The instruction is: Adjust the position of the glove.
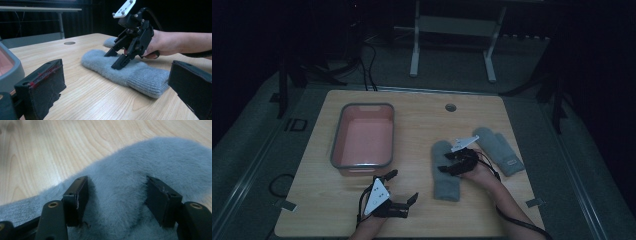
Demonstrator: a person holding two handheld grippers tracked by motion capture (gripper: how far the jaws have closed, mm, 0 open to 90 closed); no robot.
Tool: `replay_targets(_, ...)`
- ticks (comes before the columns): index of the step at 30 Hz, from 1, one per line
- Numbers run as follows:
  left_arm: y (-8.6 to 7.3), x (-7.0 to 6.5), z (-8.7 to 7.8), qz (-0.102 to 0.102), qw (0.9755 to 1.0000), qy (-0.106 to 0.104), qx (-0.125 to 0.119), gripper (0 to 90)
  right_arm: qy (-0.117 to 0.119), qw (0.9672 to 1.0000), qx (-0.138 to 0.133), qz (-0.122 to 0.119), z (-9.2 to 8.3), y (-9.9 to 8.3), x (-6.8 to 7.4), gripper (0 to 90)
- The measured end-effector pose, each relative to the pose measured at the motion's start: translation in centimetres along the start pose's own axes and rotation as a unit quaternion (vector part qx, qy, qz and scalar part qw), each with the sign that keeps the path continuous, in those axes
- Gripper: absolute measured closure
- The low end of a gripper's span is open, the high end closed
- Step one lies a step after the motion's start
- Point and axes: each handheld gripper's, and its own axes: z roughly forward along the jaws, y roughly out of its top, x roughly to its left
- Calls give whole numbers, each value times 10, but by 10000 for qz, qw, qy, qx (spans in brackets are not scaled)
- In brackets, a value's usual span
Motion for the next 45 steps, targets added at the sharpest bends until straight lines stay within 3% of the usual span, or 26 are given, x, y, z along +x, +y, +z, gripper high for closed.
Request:
replay_targets(3,0,0,0,20,10000,4,22,11,0,10000,-45,-6,1,-1,-1,327)
replay_targets(8,-1,0,-1,8,10000,-16,39,11,-187,9993,23,-321,1,0,3,306)
replay_targets(14,-1,0,-1,3,10000,-29,48,11,-312,9991,-195,-196,-10,4,7,265)
replay_targets(16,-1,0,-1,-9,10000,-30,57,11,-340,9989,-319,-60,-21,6,6,265)
replay_targets(20,-1,0,0,14,10000,-45,68,11,-696,9956,-593,194,-52,6,-1,300)
replay_targets(21,-1,0,0,14,10000,-45,68,11,-696,9956,-593,194,-52,6,-1,300)
replay_targets(22,-1,-1,0,11,10000,-52,66,11,-745,9944,-715,233,-61,4,-3,326)
replay_targets(23,-1,-1,1,4,10000,-51,72,11,-925,9907,-909,407,-82,-3,-8,362)
replay_targets(27,-1,-1,1,-4,10000,-50,86,11,-1345,9835,-1065,571,-115,-18,-19,454)
replay_targets(31,-1,-1,2,-3,9999,-54,87,11,-1697,9773,-946,843,-136,-37,-37,461)
replay_targets(36,0,-1,2,-7,9999,-73,86,11,-2052,9684,-609,1279,-141,-59,-62,430)
replay_targets(41,0,-1,2,18,9999,-80,87,11,-2212,9654,-285,1347,-130,-74,-82,405)
replay_targets(45,0,-1,3,21,9999,-97,108,11,-2192,9652,-40,1423,-114,-80,-92,435)
